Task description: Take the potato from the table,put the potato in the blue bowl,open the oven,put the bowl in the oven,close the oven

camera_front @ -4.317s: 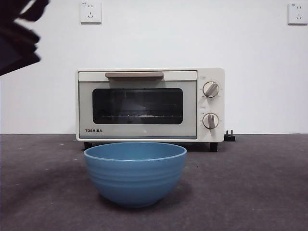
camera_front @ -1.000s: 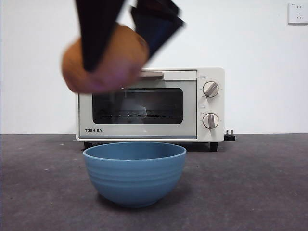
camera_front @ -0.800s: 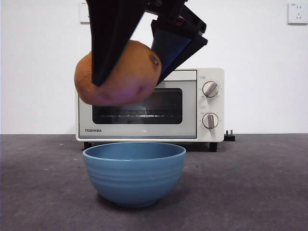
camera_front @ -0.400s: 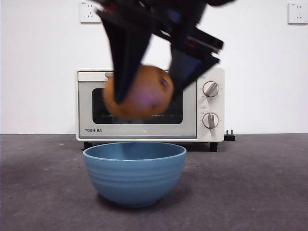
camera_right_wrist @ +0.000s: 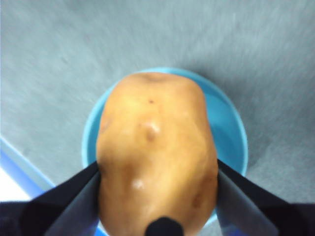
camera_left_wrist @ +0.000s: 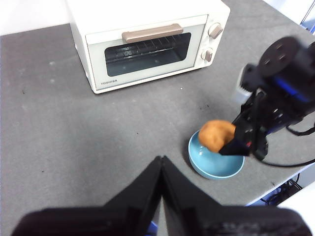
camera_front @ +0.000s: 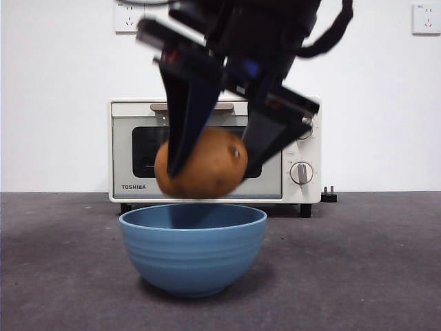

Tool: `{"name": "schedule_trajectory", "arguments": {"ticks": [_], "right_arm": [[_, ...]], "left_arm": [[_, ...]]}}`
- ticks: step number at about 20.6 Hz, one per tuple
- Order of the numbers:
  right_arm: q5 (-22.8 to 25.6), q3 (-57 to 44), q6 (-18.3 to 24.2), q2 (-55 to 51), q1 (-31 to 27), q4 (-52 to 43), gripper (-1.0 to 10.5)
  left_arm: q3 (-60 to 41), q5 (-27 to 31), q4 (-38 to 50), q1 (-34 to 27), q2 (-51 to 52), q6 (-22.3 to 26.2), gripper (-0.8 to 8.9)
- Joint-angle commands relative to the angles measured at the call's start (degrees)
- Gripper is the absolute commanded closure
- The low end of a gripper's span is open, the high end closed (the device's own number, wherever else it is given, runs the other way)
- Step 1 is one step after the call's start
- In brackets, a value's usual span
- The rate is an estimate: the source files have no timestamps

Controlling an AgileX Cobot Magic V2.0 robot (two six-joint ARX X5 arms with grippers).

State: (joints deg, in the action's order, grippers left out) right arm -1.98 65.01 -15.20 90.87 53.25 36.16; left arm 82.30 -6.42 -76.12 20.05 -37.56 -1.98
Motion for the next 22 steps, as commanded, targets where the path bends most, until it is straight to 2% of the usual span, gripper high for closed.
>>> {"name": "schedule_trajectory", "arguments": {"ticks": [1, 7, 10, 13, 20, 22], "right_arm": [[-0.13, -0.7, 0.11, 2.6, 0.02, -0.68, 9.5], [-0.09, -0.7, -2.1, 4.15, 0.02, -0.02, 9.3], [-0.28, -0.7, -2.84, 4.15, 0.02, 0.33, 7.2], [-1.68, -0.7, -2.73, 4.17, 0.02, 0.22, 5.8], [-2.14, -0.66, -2.73, 4.13, 0.02, 0.24, 5.5], [-2.14, -0.37, -2.71, 4.13, 0.11, 0.33, 4.9]], "left_arm": [[-0.07, 0.0, 0.2, 0.2, -0.39, 0.68, 8.19], [-0.07, 0.02, 0.2, 0.2, -0.66, 0.72, 8.19], [-0.07, 0.02, 0.22, 0.2, -0.7, 0.72, 8.19], [-0.07, 0.02, 0.2, 0.2, -0.7, 0.77, 8.19], [-0.07, 0.02, 0.2, 0.2, -0.7, 0.94, 8.19], [-0.07, 0.02, 0.22, 0.2, -0.72, 0.96, 8.19]]}}
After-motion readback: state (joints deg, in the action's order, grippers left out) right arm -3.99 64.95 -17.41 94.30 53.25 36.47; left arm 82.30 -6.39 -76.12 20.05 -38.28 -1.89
